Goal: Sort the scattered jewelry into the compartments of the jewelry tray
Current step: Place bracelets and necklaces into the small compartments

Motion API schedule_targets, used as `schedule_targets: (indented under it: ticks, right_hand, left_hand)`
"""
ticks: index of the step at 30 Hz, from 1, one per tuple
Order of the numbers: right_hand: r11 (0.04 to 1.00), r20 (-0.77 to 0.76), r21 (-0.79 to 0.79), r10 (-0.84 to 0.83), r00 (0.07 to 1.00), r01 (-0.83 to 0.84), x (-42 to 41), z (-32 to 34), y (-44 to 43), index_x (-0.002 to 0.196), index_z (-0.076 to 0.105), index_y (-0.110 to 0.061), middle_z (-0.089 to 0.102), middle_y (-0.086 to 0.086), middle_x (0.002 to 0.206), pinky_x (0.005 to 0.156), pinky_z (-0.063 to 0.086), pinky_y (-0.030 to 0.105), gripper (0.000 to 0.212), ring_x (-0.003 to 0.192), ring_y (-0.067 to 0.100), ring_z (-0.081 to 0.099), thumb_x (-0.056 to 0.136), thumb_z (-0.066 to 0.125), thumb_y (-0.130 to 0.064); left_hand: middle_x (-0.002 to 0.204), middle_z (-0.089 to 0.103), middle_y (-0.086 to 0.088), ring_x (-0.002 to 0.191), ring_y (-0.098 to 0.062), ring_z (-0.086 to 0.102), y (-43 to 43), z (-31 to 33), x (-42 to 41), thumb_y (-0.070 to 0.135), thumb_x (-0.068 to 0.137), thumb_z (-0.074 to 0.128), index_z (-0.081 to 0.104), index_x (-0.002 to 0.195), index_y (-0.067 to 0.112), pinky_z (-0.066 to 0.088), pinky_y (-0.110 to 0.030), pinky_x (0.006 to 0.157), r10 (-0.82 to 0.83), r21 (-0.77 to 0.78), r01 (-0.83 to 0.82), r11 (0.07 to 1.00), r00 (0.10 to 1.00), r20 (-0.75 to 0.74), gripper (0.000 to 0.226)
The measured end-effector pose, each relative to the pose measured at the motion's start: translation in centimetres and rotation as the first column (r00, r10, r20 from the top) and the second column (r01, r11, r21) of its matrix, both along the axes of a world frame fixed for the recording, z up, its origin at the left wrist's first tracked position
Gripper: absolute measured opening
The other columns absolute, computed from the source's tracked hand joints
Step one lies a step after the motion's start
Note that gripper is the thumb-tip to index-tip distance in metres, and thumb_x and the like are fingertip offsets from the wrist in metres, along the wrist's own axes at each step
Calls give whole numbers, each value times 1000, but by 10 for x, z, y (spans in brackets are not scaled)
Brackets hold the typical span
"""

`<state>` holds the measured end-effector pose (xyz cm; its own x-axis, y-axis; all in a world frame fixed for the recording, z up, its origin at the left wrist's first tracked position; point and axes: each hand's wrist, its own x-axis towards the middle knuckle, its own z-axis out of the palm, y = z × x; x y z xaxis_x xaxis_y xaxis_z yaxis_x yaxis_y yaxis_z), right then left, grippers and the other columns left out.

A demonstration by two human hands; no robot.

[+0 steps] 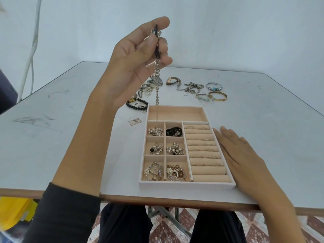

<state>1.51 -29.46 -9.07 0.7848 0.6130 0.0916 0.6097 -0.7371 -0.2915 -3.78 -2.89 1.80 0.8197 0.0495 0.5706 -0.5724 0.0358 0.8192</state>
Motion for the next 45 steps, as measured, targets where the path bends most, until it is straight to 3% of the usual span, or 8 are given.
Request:
schedule_targets:
  ticks: [4, 9, 25, 28, 35, 38, 42, 45]
  right_hand:
    - [1000, -31, 24, -18, 999, 18, -1, 3, 2, 149, 17, -40, 6, -12, 160, 113, -6, 17, 66, 146, 2, 0, 85, 3, -48]
    - [999, -47, 45, -20, 999, 22, -2, 3, 2, 148, 19, -41, 8, -12, 159, 113, -5, 17, 65, 146, 2, 1, 85, 5, -48]
    - [999, -42, 52, -10, 999, 12, 1, 1, 0, 148, 21, -40, 9, -11, 159, 116, -3, 22, 45, 146, 4, 2, 103, 19, -39]
    - [999, -45, 48, -9, 999, 12, 0, 2, 0, 147, 20, -41, 9, -11, 159, 116, -3, 21, 49, 146, 3, 2, 99, 13, -47]
    - [999, -50, 49, -14, 999, 16, 0, 1, 0, 148, 21, -40, 9, -12, 159, 117, -3, 21, 48, 146, 3, 2, 101, 14, -45]
    - [999, -46, 49, -16, 999, 18, -1, 2, 1, 148, 21, -41, 9, -13, 159, 116, -3, 21, 64, 146, 2, 2, 87, 6, -50]
    - [999, -46, 50, -18, 999, 20, -1, 2, 1, 148, 21, -40, 9, -12, 159, 116, -3, 21, 57, 146, 3, 2, 94, 9, -50]
    - [998, -44, 55, -16, 999, 18, -2, 3, 1, 148, 22, -40, 10, -12, 159, 115, -3, 21, 65, 146, 3, 2, 86, 7, -49]
  left_hand:
    - [79, 63, 11, 74, -7, 58, -1, 0, -3, 9, 102, 32, 50, 120, 13, 43, -40, 98, -52, 6, 52, 999, 999, -3, 26]
    - [78, 63, 9, 72, -8, 58, -4, 0, -7, 19, 92, 47, 56, 117, 16, 43, -42, 98, -83, 18, 84, 996, 996, -22, 27]
    - [77, 64, 6, 73, -11, 60, -2, -14, -15, 18, 90, 50, 62, 114, 19, 34, -50, 97, -68, 97, 79, 992, 991, -111, 26]
    - [77, 64, 6, 73, -11, 59, -1, -15, -17, 18, 90, 51, 64, 113, 20, 34, -50, 96, -76, 98, 88, 991, 990, -117, 26]
    - [74, 65, 6, 71, -14, 57, 2, -22, -27, 17, 92, 53, 65, 109, 23, 42, -45, 92, -13, 213, 52, 976, 983, -181, 22]
    - [74, 67, 4, 78, -19, 59, 4, -25, -32, 19, 91, 54, 67, 107, 26, 45, -38, 91, 28, 283, 40, 958, 972, -235, 20]
    - [80, 71, 1, 82, -19, 61, 7, -29, -36, 27, 88, 60, 68, 103, 29, 44, -35, 86, 82, 371, 38, 928, 950, -301, 17]
    - [81, 72, 0, 81, -14, 62, 9, -30, -39, 26, 87, 62, 68, 102, 27, 46, -23, 84, 93, 397, 51, 916, 937, -336, 16]
